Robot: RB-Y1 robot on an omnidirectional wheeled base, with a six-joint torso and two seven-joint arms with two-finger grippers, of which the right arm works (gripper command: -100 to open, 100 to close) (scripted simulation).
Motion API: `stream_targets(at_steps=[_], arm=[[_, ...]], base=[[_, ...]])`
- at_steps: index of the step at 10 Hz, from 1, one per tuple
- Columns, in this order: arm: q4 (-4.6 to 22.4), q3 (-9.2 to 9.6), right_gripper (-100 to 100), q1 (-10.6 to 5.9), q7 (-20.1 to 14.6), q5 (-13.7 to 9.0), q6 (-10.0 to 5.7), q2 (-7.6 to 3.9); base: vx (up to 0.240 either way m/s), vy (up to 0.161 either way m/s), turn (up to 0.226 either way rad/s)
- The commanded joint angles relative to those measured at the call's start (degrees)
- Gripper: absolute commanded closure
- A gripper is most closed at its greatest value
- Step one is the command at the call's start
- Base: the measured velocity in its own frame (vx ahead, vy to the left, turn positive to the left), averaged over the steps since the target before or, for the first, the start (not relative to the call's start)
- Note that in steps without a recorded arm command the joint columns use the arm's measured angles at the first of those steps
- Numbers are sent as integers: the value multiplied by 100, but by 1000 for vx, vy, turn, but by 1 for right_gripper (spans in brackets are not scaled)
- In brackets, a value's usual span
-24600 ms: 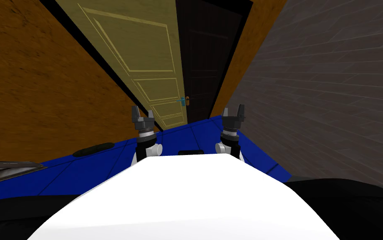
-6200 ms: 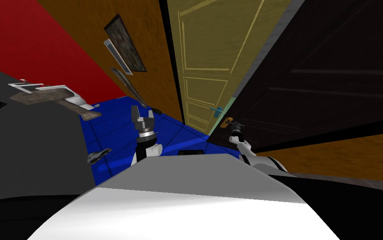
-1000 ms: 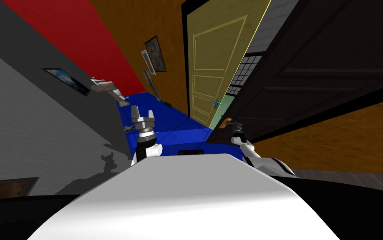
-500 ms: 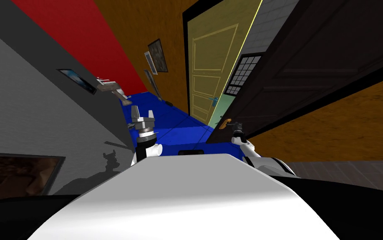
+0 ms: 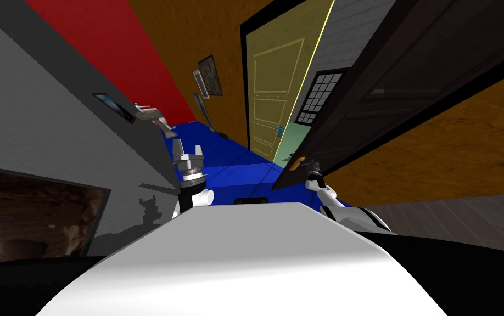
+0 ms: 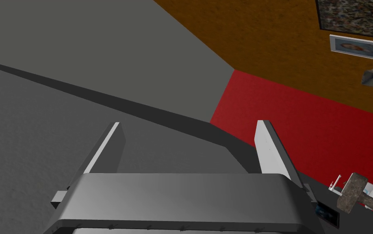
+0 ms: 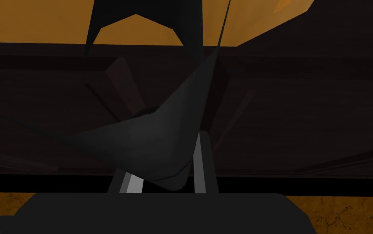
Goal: Pull the door open
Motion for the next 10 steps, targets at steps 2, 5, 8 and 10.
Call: stream_targets(at_steps=[2,5,8,10], arm=[[-1,54,100,-1,-40,12,-24,12],[-11,127,100,2,-99,29,-46,-1],[-16,166,100,4,-130,38,-58,-8],[-19,189,100,5,-149,43,-64,-12]], base=[[-175,-89,89],[28,-81,153],[178,-26,73],[209,-33,80]])
